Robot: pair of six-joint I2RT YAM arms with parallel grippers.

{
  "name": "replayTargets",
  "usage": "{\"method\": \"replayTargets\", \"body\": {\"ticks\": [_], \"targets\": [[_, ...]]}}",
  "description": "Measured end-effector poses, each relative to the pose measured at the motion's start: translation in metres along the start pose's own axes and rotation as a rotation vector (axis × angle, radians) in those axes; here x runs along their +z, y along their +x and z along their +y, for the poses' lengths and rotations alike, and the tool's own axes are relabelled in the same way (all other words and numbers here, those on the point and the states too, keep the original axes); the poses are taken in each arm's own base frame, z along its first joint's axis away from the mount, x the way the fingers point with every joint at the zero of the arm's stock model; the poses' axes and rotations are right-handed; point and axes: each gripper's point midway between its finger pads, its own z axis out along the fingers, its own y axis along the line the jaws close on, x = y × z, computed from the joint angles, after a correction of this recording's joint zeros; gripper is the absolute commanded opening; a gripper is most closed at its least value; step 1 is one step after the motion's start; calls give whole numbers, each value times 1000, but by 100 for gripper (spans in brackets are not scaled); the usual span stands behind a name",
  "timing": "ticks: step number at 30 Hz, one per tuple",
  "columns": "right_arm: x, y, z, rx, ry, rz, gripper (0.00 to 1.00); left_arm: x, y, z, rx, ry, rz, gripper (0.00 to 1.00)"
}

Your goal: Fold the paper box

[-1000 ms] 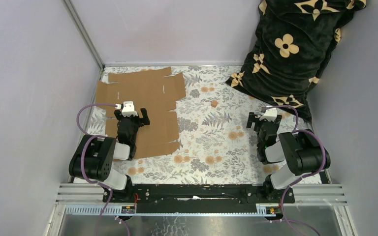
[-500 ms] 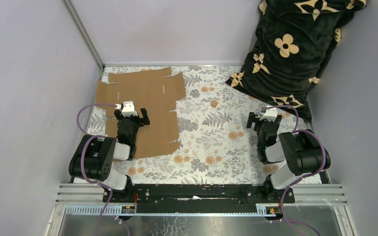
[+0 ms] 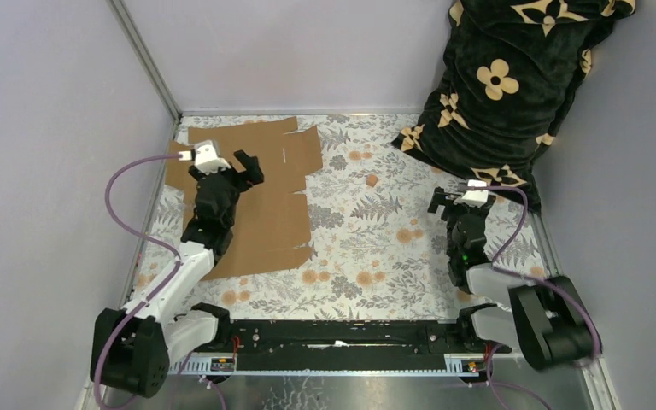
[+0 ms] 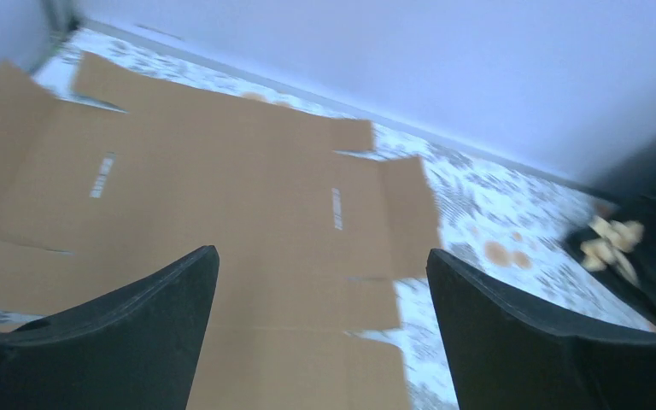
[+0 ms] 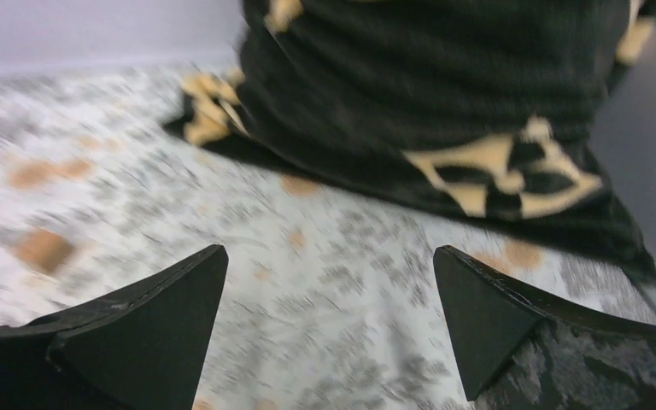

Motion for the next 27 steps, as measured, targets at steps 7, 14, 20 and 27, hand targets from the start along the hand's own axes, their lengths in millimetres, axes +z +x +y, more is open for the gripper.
{"method": "replayTargets", "body": {"ticks": [7, 14, 20, 27], "targets": [[-10, -163, 47, 230, -169, -205, 100, -18, -60, -115, -24, 186, 25, 99], [-39, -383, 104, 359, -551, -348, 100, -73, -246, -195, -206, 453, -233, 99], [-22, -347, 152, 379, -703, -69, 100, -85, -236, -180, -258, 433, -134, 99], [18, -182, 200, 336, -691, 537, 100, -68, -134, -147, -154, 282, 140, 99]]}}
